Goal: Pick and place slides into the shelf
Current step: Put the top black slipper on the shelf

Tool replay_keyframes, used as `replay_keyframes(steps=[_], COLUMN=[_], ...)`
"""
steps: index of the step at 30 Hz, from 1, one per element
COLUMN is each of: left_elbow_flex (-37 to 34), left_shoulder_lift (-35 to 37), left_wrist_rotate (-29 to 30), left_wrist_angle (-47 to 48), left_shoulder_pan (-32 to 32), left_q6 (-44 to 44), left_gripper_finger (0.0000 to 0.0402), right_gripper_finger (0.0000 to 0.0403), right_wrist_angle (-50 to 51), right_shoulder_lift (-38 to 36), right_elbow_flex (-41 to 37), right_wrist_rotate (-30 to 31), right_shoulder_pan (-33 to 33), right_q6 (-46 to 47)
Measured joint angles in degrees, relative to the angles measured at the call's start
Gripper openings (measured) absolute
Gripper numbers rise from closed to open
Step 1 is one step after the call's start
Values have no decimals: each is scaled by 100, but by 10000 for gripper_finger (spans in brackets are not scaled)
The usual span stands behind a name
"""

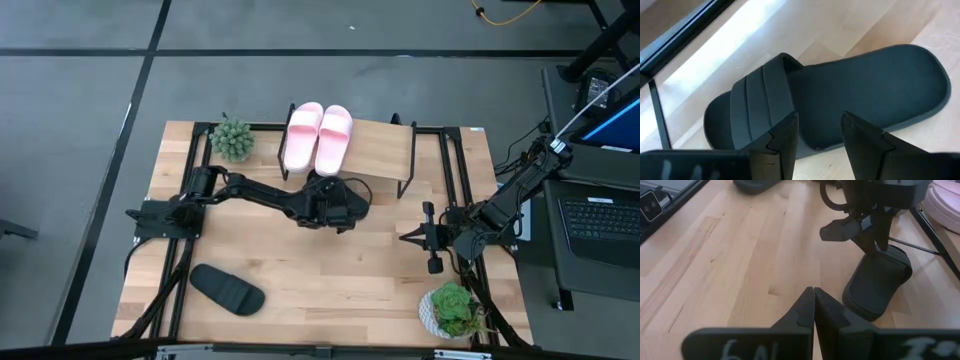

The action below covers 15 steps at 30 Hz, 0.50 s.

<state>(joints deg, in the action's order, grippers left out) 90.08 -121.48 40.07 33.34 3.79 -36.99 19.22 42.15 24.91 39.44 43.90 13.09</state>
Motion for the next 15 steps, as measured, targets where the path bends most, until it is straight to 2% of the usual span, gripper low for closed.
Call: replay_keyframes(steps=[15], left_elbow_flex=[2], left_shoulder_lift=[-19], left_wrist_rotate=[5], left_wrist_angle=[860], left_shoulder_pan=[-41], left_q6=[-326], left_gripper_finger=[138], right_gripper_finger=[10], right_wrist_angle=[44], right_shoulder_lift=[0], right_elbow_flex=[0], right_wrist_rotate=[2], right_shoulder_pan=[0], right_q6=[12])
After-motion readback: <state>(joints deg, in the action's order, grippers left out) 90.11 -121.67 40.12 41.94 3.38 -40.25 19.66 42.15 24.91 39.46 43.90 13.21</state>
